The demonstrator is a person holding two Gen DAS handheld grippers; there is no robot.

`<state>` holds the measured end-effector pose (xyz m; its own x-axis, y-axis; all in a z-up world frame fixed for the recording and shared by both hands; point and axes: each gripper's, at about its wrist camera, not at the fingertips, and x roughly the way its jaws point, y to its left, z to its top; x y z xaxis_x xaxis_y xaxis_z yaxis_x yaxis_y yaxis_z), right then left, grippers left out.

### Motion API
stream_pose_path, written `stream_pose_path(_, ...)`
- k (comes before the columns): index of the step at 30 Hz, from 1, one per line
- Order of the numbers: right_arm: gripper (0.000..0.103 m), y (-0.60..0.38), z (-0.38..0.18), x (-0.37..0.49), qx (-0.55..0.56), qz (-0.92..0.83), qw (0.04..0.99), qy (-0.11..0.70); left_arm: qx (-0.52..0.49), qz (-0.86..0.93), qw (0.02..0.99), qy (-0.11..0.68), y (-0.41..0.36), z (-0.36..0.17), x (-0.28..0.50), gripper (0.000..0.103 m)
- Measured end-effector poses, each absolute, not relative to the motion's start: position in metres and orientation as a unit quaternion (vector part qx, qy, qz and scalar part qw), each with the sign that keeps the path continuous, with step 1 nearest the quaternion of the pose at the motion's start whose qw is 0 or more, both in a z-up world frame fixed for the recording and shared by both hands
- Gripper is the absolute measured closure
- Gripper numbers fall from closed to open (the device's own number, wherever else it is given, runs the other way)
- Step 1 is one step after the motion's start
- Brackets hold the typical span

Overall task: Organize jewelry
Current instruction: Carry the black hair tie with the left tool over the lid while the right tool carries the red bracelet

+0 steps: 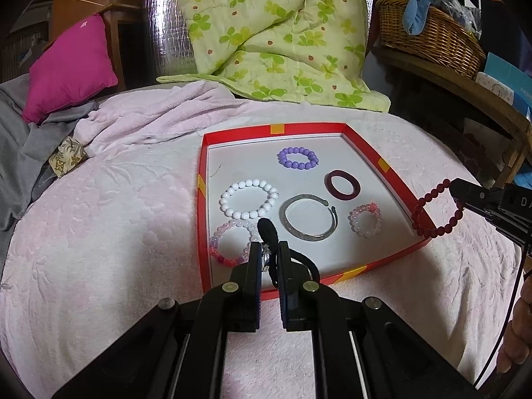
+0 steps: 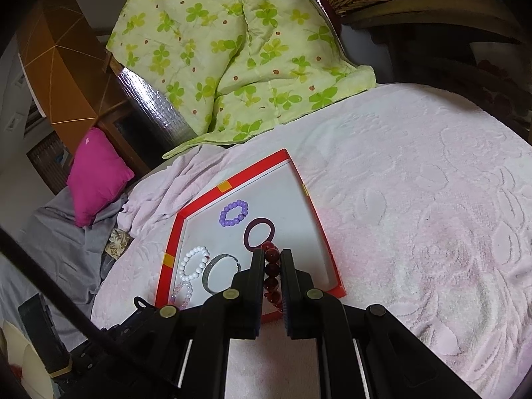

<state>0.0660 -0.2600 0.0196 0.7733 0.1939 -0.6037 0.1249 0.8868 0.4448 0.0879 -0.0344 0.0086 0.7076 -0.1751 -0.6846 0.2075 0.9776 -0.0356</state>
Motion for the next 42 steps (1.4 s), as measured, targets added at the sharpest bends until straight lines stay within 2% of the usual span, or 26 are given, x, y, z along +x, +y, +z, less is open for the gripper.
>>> stream_pose_path(42,0.093,-0.261,0.007,0.093,0.251,0.021,0.902,0.35,0.036,-0.11,0.912,0.393,-0.051,-0.007,0.105,0.094)
